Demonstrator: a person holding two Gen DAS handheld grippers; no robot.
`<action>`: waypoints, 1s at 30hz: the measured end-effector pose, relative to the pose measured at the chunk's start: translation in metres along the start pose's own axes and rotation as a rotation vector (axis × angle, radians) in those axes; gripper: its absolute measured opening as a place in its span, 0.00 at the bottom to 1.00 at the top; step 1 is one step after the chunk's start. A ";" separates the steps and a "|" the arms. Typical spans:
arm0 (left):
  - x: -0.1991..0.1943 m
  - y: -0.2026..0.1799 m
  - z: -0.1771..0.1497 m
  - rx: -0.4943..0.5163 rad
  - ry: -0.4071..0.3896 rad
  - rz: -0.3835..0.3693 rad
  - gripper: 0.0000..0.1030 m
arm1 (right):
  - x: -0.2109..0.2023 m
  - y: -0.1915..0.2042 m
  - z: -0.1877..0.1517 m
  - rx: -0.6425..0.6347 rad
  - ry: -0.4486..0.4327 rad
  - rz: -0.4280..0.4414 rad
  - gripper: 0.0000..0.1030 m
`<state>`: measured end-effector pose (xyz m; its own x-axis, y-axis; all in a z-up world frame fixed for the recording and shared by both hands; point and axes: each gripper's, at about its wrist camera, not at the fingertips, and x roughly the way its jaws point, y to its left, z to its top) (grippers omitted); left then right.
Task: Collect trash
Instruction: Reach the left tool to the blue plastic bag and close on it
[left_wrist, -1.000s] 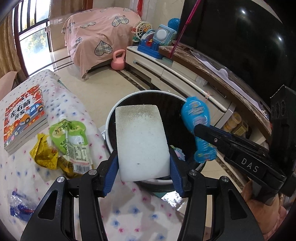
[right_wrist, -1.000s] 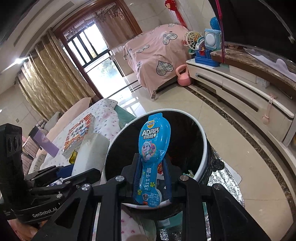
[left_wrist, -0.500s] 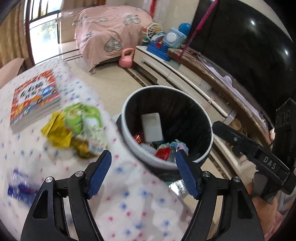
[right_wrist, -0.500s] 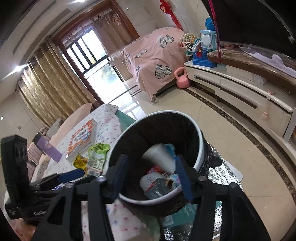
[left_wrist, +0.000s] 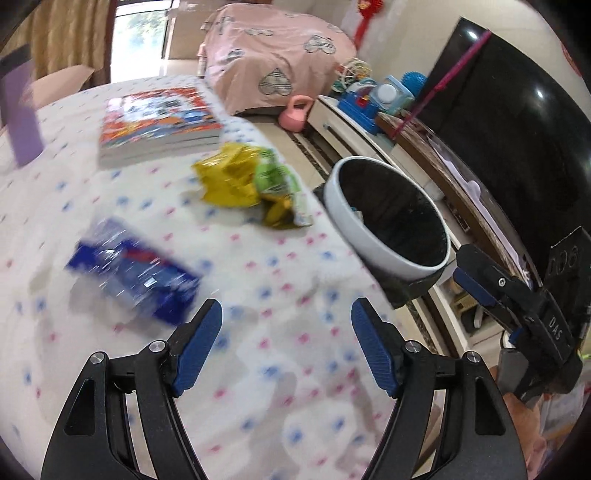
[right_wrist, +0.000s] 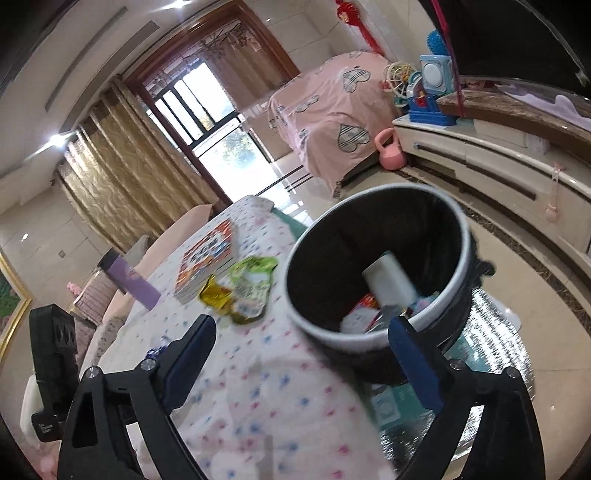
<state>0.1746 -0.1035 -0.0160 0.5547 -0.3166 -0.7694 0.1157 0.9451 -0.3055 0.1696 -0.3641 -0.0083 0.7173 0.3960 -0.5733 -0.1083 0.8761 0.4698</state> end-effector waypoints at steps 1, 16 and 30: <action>-0.003 0.006 -0.003 -0.011 -0.001 0.003 0.72 | 0.001 0.003 -0.003 -0.005 0.004 0.001 0.93; -0.019 0.085 -0.034 -0.198 0.005 0.035 0.72 | 0.028 0.059 -0.050 -0.099 0.052 0.047 0.98; -0.001 0.102 -0.009 -0.283 0.022 0.001 0.73 | 0.035 0.081 -0.057 -0.170 0.047 -0.002 0.98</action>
<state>0.1781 -0.0077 -0.0512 0.5366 -0.3202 -0.7807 -0.1215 0.8863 -0.4470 0.1469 -0.2637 -0.0291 0.6849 0.4033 -0.6068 -0.2249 0.9092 0.3504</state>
